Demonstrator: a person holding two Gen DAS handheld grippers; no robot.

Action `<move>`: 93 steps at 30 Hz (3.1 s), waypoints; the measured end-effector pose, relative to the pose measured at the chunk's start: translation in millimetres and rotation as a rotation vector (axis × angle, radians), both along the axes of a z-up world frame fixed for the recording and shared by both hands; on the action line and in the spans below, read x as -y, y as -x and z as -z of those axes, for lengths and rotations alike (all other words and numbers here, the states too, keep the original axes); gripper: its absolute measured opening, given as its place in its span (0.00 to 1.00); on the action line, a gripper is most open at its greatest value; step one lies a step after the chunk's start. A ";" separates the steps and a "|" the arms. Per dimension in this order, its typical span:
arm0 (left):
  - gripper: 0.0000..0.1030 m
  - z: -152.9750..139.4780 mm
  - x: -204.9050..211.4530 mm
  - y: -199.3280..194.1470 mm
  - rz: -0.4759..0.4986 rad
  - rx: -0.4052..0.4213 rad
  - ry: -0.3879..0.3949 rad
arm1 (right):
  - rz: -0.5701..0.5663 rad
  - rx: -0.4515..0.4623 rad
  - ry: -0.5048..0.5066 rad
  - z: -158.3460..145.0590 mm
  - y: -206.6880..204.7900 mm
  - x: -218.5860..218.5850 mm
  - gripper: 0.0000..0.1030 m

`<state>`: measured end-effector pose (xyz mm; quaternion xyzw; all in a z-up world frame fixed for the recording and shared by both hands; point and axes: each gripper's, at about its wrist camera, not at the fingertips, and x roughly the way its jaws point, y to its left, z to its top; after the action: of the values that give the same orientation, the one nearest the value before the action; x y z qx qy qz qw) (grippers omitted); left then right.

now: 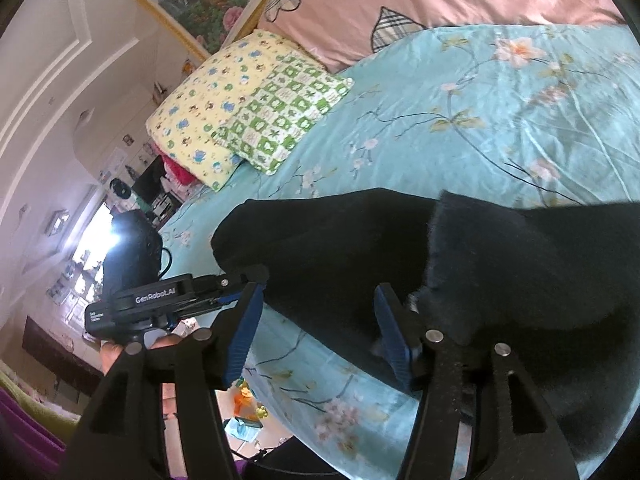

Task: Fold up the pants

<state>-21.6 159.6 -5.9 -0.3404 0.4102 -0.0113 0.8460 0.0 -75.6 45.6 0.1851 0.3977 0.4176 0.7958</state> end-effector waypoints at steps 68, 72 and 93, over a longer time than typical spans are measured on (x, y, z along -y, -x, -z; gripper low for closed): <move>0.17 42.9 -151.8 19.6 -0.424 -0.049 0.154 | -0.636 0.019 0.305 3.9 -138.2 -301.9 0.22; 0.16 20.6 -140.0 19.8 -0.403 -0.013 0.113 | -0.618 0.041 0.264 -8.5 -134.8 -286.8 0.20; 0.16 -98.0 -27.1 4.5 -0.140 0.221 -0.041 | -0.397 0.145 -0.009 -85.5 -113.1 -142.0 0.17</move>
<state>-26.1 186.7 92.1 -0.3476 0.2898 0.0184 0.8916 113.0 66.4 131.1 0.0760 0.3662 0.5802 0.7235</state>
